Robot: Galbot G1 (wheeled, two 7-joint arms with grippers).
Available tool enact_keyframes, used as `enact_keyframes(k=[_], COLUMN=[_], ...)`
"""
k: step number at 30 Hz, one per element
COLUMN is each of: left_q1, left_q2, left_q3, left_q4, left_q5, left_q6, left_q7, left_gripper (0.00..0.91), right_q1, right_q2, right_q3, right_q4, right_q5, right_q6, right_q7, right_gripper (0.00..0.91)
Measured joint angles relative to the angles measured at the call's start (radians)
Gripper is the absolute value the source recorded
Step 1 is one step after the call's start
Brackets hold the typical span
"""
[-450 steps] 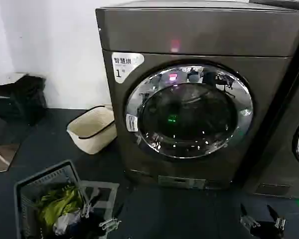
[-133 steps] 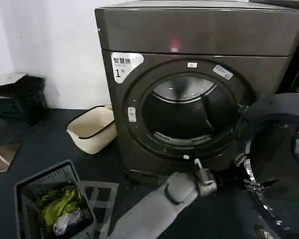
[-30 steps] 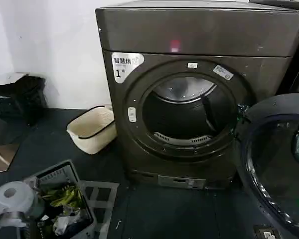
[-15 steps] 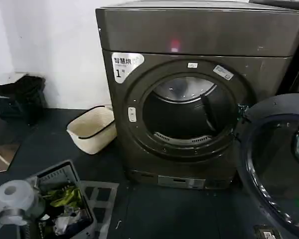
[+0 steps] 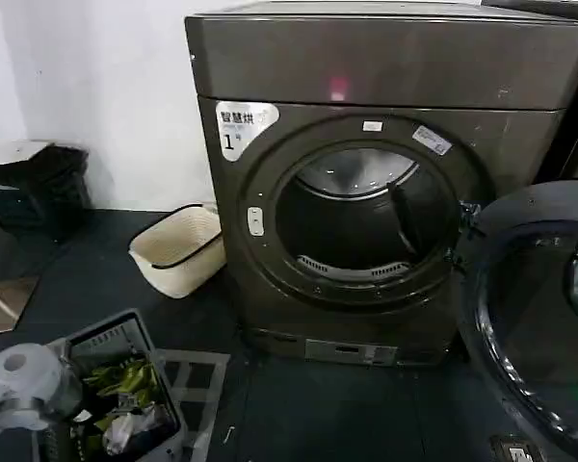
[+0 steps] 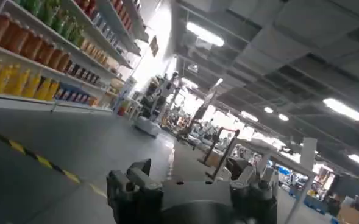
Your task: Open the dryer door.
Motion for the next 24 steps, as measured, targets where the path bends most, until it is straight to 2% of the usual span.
enact_keyframes(k=[24], left_q1=[0.001], left_q2=[0.004], left_q3=[-0.002], left_q4=[0.018], left_q5=[0.001], left_q6=[0.000], left_q7=[0.000], left_gripper=[0.907], right_q1=[-0.013], right_q2=[-0.013], right_q3=[0.014], right_q4=[-0.047], right_q5=[-0.002], right_q6=[0.023], right_q7=[-0.012], right_gripper=[0.907])
